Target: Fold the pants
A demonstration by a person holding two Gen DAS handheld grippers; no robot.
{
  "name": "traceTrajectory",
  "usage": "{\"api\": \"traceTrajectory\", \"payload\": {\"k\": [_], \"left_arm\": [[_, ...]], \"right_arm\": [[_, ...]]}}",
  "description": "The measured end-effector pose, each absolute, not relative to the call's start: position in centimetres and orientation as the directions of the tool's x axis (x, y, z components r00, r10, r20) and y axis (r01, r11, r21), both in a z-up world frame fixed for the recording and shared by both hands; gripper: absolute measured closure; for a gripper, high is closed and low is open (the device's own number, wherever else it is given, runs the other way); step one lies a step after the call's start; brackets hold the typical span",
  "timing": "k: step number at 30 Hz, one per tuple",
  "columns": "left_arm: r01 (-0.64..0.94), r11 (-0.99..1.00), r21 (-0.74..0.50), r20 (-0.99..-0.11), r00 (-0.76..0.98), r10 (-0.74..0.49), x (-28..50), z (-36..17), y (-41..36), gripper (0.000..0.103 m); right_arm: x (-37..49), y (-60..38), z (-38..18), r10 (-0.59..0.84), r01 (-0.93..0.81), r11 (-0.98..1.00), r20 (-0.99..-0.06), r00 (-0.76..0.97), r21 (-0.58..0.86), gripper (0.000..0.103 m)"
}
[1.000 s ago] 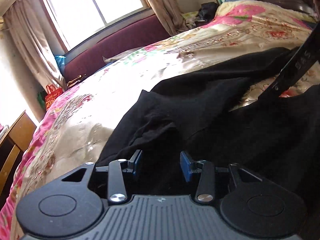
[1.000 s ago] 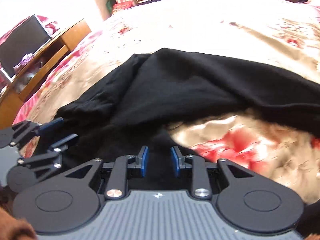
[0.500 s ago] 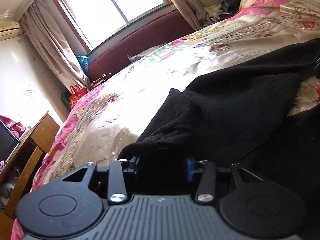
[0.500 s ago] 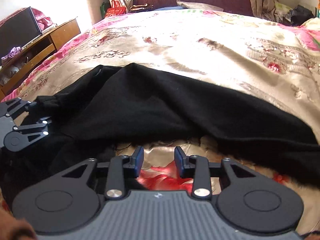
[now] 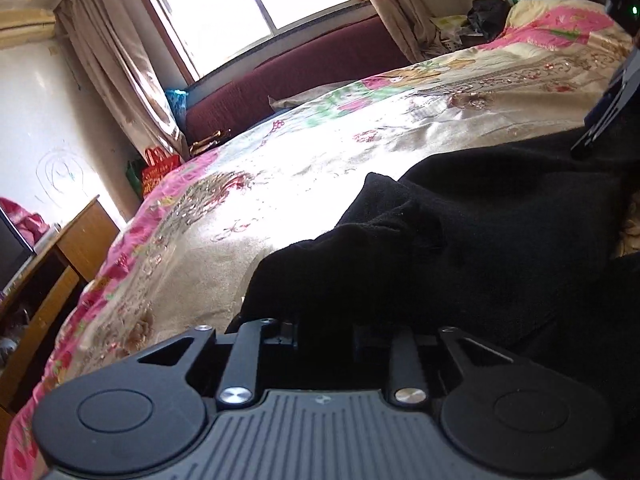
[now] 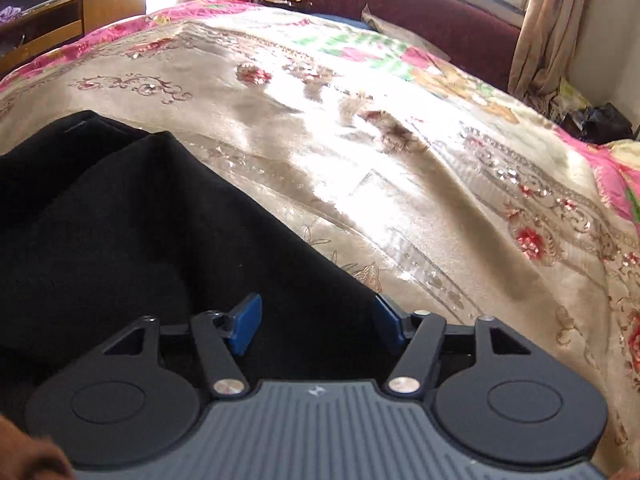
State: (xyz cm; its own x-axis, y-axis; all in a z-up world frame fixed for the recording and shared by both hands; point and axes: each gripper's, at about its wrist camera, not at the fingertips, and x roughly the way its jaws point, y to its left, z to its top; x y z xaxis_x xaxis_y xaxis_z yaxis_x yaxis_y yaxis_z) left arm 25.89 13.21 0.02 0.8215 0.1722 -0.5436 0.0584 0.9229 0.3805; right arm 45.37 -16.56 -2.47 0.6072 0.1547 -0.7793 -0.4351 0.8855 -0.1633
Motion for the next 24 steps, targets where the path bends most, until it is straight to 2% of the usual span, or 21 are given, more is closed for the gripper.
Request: {"api": "traceTrajectory", "payload": {"k": [1, 3, 4, 5, 8, 12, 13, 17, 20, 24], "left_arm": [[0.051, 0.929, 0.365, -0.547, 0.820, 0.170, 26.0, 0.2, 13.5, 0.068], [0.036, 0.941, 0.337, -0.553, 0.816, 0.167, 26.0, 0.6, 14.2, 0.072], [0.024, 0.950, 0.313, -0.557, 0.814, 0.163, 26.0, 0.8, 14.7, 0.073], [0.012, 0.959, 0.283, -0.564, 0.811, 0.156, 26.0, 1.2, 15.2, 0.075], [-0.025, 0.978, 0.209, -0.567, 0.812, 0.142, 25.9, 2.4, 16.6, 0.078], [-0.054, 0.994, 0.096, -0.546, 0.832, 0.098, 24.4, 5.0, 18.5, 0.083], [-0.061, 0.995, 0.081, -0.533, 0.841, 0.095, 23.6, 5.7, 19.0, 0.083], [-0.090, 0.996, 0.023, -0.475, 0.875, 0.090, 18.6, 8.3, 21.5, 0.084], [-0.090, 0.995, 0.046, -0.469, 0.877, 0.101, 14.7, 8.6, 22.9, 0.084], [-0.060, 0.994, 0.088, -0.512, 0.854, 0.097, 15.4, 7.2, 22.2, 0.083]], "right_arm": [[46.0, -16.5, -2.9, 0.145, -0.424, 0.892, -0.787, 0.600, -0.159, 0.039], [46.4, -16.8, -3.0, 0.158, -0.403, 0.908, -0.790, 0.592, -0.120, 0.050], [46.3, -16.8, -2.7, 0.165, -0.396, 0.913, -0.794, 0.586, -0.102, 0.073], [46.0, -16.7, -2.4, 0.162, -0.394, 0.913, -0.793, 0.588, -0.105, 0.088], [44.2, -16.8, -0.7, 0.164, -0.408, 0.904, -0.776, 0.609, -0.130, 0.097], [40.1, -18.5, 4.5, 0.253, -0.414, 0.908, -0.710, 0.657, -0.059, 0.100], [38.4, -19.2, 6.1, 0.280, -0.423, 0.905, -0.687, 0.670, -0.044, 0.103], [29.1, -22.2, 11.3, 0.372, -0.482, 0.876, -0.629, 0.683, -0.006, 0.103], [24.4, -22.6, 11.4, 0.364, -0.504, 0.863, -0.642, 0.675, -0.040, 0.100], [26.5, -21.3, 8.7, 0.353, -0.467, 0.884, -0.680, 0.643, 0.018, 0.090]]}}
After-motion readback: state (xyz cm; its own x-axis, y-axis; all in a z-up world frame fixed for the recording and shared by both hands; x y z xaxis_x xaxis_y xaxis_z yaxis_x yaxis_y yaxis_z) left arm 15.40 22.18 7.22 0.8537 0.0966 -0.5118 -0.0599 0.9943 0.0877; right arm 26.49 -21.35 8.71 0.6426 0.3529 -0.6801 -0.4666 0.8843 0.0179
